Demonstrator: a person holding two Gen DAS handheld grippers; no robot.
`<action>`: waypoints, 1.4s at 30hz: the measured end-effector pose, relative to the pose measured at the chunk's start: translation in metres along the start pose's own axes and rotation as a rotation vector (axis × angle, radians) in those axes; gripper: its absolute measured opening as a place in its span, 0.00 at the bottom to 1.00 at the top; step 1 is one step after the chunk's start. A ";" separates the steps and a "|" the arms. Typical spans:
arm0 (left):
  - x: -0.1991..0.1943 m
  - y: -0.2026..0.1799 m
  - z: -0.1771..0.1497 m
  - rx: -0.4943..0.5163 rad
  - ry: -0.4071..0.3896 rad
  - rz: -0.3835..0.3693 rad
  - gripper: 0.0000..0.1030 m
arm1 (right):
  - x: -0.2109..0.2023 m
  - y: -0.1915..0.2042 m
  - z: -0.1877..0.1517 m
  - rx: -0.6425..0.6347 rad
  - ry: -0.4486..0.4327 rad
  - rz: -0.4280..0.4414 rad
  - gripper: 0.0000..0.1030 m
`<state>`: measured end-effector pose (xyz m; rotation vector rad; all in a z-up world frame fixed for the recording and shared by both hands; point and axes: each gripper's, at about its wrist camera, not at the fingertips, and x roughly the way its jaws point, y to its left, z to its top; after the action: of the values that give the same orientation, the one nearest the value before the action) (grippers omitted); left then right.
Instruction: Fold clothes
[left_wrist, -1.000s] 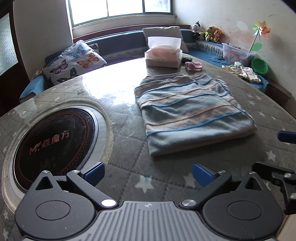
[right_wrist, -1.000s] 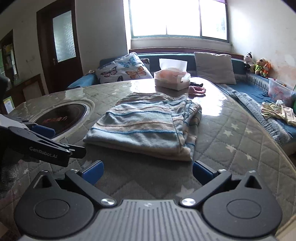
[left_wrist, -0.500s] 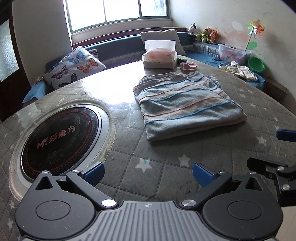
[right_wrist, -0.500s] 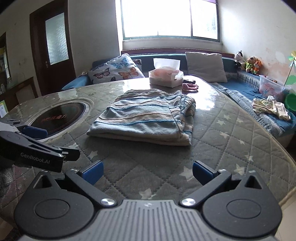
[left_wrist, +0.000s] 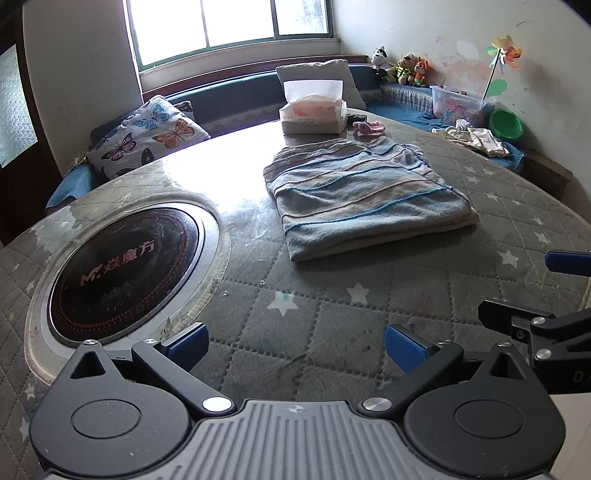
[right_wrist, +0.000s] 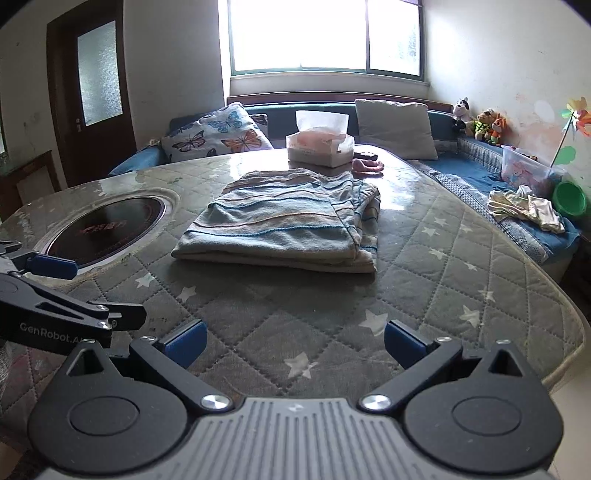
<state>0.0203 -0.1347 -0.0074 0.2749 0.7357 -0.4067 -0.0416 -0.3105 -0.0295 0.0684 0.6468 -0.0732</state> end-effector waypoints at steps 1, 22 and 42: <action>-0.001 0.000 -0.001 0.000 0.000 0.000 1.00 | 0.000 0.000 -0.001 0.003 0.002 -0.004 1.00; -0.018 -0.005 -0.024 -0.020 -0.035 0.015 1.00 | -0.015 0.014 -0.016 -0.024 -0.008 -0.027 1.00; -0.030 -0.004 -0.044 -0.040 -0.046 0.048 1.00 | -0.024 0.025 -0.030 -0.049 -0.010 -0.017 1.00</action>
<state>-0.0275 -0.1132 -0.0179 0.2448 0.6904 -0.3512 -0.0762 -0.2814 -0.0377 0.0153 0.6389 -0.0743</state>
